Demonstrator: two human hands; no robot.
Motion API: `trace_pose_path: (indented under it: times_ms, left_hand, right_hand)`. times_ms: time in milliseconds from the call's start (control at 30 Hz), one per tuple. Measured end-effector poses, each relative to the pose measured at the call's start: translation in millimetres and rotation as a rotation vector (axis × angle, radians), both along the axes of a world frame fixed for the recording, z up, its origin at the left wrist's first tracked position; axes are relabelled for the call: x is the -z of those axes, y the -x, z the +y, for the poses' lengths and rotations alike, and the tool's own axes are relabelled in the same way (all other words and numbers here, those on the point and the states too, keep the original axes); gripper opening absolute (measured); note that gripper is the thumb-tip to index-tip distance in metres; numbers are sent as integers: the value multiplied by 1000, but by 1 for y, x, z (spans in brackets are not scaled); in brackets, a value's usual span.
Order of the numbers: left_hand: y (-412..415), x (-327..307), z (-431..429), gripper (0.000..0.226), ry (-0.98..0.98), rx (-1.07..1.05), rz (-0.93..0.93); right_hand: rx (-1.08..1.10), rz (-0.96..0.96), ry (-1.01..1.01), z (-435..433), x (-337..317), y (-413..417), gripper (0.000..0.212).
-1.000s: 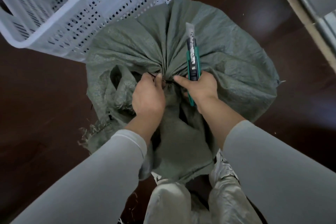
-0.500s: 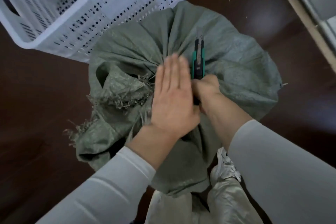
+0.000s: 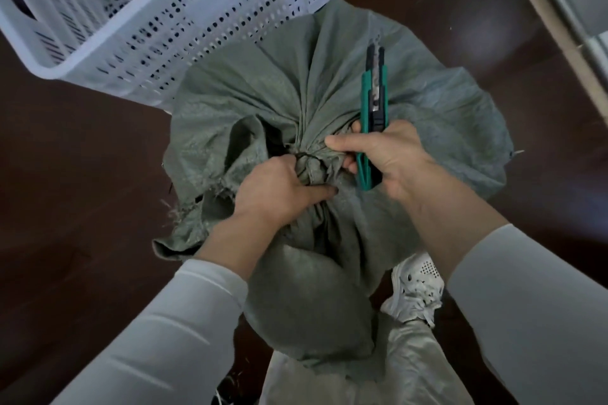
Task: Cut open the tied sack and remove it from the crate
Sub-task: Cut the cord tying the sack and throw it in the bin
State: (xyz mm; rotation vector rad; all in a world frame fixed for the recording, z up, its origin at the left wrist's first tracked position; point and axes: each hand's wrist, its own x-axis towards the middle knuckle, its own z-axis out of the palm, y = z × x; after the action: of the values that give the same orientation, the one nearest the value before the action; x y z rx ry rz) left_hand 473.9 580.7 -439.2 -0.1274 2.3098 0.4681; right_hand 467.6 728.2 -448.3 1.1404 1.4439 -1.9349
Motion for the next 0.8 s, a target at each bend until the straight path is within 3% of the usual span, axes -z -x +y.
trace_pose_path:
  times_ms: [167,267,433,567,633,800]
  left_hand:
    - [-10,1,-7,40,-270,-88,-147]
    - [-18,4,-5,40,-462,-295,-253]
    - [-19,-8,5,58,-454,-439,-142]
    - [-20,-14,13,26,-492,-450,-171]
    - [-22,-12,15,26,-516,-426,-164]
    - [-22,-17,20,48,-592,-453,-247]
  right_hand:
    - [3,-44,-30,5,6,-3,34]
    - [14,-54,-69,1,4,-7,31]
    - [68,6,-151,8,-27,-16,26]
    - [23,107,-322,23,-68,-36,26]
    - [-37,184,-286,24,-85,-48,19]
    - [-228,0,-167,14,-97,-72,32]
